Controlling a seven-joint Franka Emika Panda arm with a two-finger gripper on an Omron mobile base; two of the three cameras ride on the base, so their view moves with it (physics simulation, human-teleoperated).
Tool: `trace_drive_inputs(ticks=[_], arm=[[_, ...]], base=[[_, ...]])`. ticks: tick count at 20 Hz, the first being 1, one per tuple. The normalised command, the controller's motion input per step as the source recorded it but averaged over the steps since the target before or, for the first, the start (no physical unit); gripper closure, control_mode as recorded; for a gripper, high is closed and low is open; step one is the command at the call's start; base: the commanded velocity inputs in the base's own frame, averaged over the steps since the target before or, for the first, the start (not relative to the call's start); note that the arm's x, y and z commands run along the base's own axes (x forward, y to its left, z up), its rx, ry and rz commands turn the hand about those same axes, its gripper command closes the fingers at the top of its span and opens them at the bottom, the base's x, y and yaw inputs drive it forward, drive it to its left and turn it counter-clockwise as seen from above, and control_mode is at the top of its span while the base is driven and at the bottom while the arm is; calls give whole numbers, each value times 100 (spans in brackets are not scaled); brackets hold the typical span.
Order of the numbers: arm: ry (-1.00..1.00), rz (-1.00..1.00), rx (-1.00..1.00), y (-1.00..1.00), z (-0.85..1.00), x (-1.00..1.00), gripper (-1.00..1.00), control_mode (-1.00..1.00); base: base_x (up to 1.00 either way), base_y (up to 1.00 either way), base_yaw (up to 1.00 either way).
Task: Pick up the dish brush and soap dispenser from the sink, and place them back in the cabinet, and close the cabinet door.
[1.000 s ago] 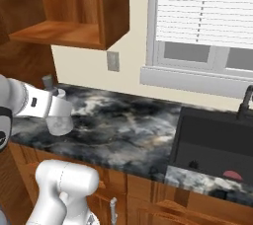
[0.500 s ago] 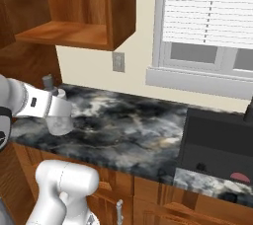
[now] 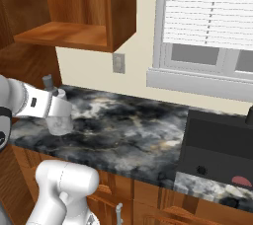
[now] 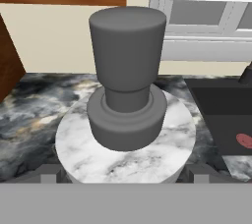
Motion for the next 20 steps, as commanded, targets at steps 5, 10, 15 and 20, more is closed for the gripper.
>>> trace_drive_inputs(ticks=[5, 10, 15, 20], arm=[[0, 0, 0, 0, 0, 0, 100, 100], [0, 0, 0, 0, 0, 0, 100, 100], [0, 0, 0, 0, 0, 0, 100, 100], [0, 0, 0, 0, 0, 0, 100, 100]], base=[[37, 0, 1], [38, 0, 5], [53, 0, 9], [27, 0, 11]])
